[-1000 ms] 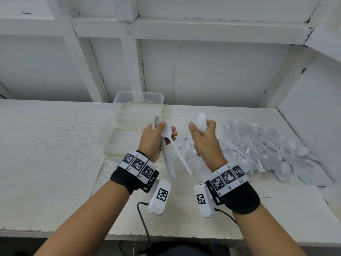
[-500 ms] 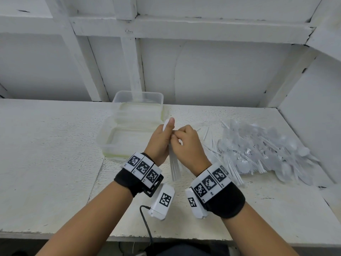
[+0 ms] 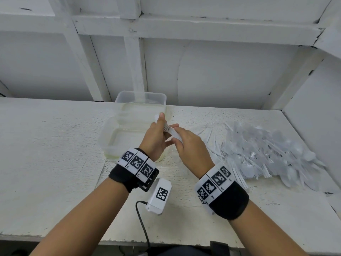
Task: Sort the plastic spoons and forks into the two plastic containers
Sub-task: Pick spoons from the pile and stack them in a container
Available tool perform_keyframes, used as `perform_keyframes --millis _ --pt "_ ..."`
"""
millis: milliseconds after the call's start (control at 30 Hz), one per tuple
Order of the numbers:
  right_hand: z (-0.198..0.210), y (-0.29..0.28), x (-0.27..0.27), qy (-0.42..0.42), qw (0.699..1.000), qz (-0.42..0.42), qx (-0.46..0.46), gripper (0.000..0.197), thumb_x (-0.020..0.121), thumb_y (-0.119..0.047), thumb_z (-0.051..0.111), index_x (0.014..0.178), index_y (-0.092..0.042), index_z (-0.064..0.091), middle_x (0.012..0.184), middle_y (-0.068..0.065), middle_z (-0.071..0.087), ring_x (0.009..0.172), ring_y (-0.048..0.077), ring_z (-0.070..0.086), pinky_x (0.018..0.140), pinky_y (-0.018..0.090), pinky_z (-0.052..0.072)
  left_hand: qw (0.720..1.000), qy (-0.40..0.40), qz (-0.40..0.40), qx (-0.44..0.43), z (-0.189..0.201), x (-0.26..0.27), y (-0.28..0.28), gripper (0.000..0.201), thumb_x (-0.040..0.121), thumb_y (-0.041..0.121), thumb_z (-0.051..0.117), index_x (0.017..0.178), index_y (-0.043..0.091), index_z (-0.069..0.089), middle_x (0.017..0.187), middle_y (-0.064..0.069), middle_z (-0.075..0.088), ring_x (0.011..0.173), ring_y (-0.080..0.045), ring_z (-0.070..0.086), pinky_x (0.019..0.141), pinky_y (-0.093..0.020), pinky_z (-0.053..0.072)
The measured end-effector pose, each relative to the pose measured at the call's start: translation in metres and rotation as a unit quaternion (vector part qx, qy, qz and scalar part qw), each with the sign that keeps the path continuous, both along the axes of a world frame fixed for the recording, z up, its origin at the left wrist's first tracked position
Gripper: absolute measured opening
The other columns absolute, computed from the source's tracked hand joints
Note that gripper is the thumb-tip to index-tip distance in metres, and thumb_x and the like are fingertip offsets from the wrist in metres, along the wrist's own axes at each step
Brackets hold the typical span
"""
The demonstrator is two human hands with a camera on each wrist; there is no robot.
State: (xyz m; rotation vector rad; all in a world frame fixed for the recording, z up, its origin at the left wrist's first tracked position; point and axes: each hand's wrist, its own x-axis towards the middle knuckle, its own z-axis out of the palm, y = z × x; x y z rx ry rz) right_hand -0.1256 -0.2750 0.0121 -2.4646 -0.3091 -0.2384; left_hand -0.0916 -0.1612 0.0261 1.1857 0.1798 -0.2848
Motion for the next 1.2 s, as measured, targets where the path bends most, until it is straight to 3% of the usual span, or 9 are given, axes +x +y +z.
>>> perform_keyframes --millis 67,267,367,433,567,633,767,967,1200 --pt "0.004 0.000 0.006 -0.002 1.000 0.008 0.007 0.038 0.098 -0.020 0.044 0.135 -0.011 0.046 0.117 0.012 0.061 0.106 0.025 0.056 0.086 0.032 0.042 0.999 -0.016 -0.026 0.033 -0.001 0.004 0.008 0.033 0.099 0.042 0.035 0.102 0.011 0.044 0.089 -0.006 0.063 0.081 -0.017 0.062 0.076 -0.031 0.051" --pt "0.020 0.001 0.033 0.031 0.999 0.038 0.015 0.033 0.097 -0.020 0.048 0.128 -0.011 0.054 0.110 0.011 0.064 0.098 0.026 0.058 0.085 0.034 0.045 0.958 -0.084 -0.017 0.273 0.016 0.027 0.068 0.033 0.099 0.041 0.034 0.103 0.017 0.056 0.100 -0.004 0.061 0.088 -0.019 0.058 0.074 -0.030 0.048" --pt "0.024 0.011 0.052 0.063 0.995 0.074 -0.004 0.032 0.096 -0.020 0.049 0.126 -0.012 0.055 0.109 0.009 0.065 0.095 0.023 0.059 0.080 0.032 0.045 0.898 -0.126 0.012 0.421 0.024 0.042 0.107 0.028 0.098 0.032 0.042 0.108 0.012 0.060 0.104 -0.005 0.062 0.096 -0.023 0.058 0.076 -0.031 0.045" --pt "0.024 0.022 0.065 0.084 0.991 0.102 -0.022 0.030 0.096 -0.021 0.049 0.124 -0.013 0.056 0.107 0.008 0.065 0.089 0.021 0.058 0.075 0.030 0.043 0.852 -0.128 0.015 0.508 0.022 0.053 0.131 0.030 0.097 0.027 0.045 0.113 0.007 0.061 0.114 -0.008 0.062 0.107 -0.026 0.056 0.086 -0.032 0.042" --pt "0.018 0.050 0.087 0.135 0.977 0.152 -0.069 0.030 0.096 -0.020 0.048 0.125 -0.012 0.054 0.109 0.009 0.064 0.094 0.024 0.059 0.079 0.032 0.044 0.780 -0.051 -0.019 0.623 0.006 0.072 0.164 0.038 0.096 0.027 0.047 0.126 0.005 0.052 0.129 -0.014 0.055 0.116 -0.028 0.051 0.092 -0.032 0.039" --pt "0.012 0.066 0.096 0.167 0.964 0.181 -0.099 0.031 0.096 -0.020 0.048 0.126 -0.012 0.054 0.114 0.010 0.063 0.101 0.025 0.058 0.082 0.031 0.043 0.780 0.006 -0.036 0.624 -0.002 0.076 0.174 0.043 0.095 0.029 0.048 0.133 0.006 0.045 0.133 -0.014 0.051 0.115 -0.031 0.051 0.089 -0.037 0.045" --pt "-0.005 0.092 0.105 0.235 0.935 0.228 -0.135 0.034 0.095 -0.021 0.051 0.129 -0.014 0.050 0.123 0.012 0.058 0.110 0.026 0.055 0.089 0.029 0.040 0.819 0.069 -0.059 0.566 -0.015 0.076 0.181 0.042 0.096 0.027 0.047 0.134 0.008 0.043 0.132 -0.012 0.050 0.108 -0.031 0.056 0.067 -0.038 0.056" --pt "-0.025 0.103 0.106 0.286 0.905 0.266 -0.167 0.029 0.095 -0.022 0.052 0.121 -0.008 0.048 0.121 0.011 0.057 0.107 0.025 0.053 0.080 0.024 0.036 0.841 0.061 -0.052 0.534 -0.022 0.075 0.180 0.025 0.097 0.024 0.044 0.111 0.007 0.055 0.108 -0.012 0.061 0.091 -0.029 0.063 0.069 -0.042 0.058" --pt "-0.033 0.105 0.111 0.288 0.901 0.274 -0.173 0.026 0.090 -0.015 0.058 0.114 -0.006 0.057 0.102 0.005 0.052 0.090 0.012 0.043 0.065 0.019 0.035 0.852 0.072 -0.048 0.517 -0.020 0.076 0.181 0.018 0.097 0.026 0.045 0.105 0.011 0.054 0.106 -0.010 0.061 0.091 -0.027 0.063 0.069 -0.041 0.058"
